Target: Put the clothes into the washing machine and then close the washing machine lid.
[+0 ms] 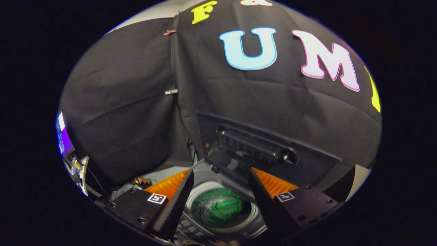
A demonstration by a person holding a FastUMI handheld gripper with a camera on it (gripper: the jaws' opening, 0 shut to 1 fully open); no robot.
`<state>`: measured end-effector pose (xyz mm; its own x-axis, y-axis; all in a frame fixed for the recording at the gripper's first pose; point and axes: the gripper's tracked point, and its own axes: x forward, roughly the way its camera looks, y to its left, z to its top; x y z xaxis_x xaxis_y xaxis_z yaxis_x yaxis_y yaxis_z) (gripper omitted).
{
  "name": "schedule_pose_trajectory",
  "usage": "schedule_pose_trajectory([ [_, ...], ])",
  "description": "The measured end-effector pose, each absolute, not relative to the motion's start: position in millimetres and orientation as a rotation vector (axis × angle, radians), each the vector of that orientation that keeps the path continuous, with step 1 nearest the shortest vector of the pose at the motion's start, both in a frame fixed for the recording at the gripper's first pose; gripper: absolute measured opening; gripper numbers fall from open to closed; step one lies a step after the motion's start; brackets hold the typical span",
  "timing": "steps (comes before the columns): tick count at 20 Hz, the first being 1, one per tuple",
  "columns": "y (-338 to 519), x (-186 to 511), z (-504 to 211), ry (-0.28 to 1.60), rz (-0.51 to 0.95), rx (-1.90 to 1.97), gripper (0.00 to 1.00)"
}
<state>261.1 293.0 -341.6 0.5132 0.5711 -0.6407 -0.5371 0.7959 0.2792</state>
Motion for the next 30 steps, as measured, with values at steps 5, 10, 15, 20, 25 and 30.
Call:
schedule_pose_trajectory([
  [5, 281.4, 296.9, -319.8, 0.599, 0.546, 0.07, 0.99],
  [10, 249.7, 329.6, -302.0, 0.461, 0.34, 0.084, 0.99],
  [15, 211.7, 355.0, -309.8, 0.428, 0.138, 0.068, 0.99],
  [20, 187.1, 374.5, -320.7, 0.436, 0.025, 0.085, 0.99],
  [25, 176.3, 388.4, -347.4, 0.505, -0.036, 0.084, 0.99],
  [30, 176.1, 395.3, -364.6, 0.555, -0.046, 0.06, 1.0],
])
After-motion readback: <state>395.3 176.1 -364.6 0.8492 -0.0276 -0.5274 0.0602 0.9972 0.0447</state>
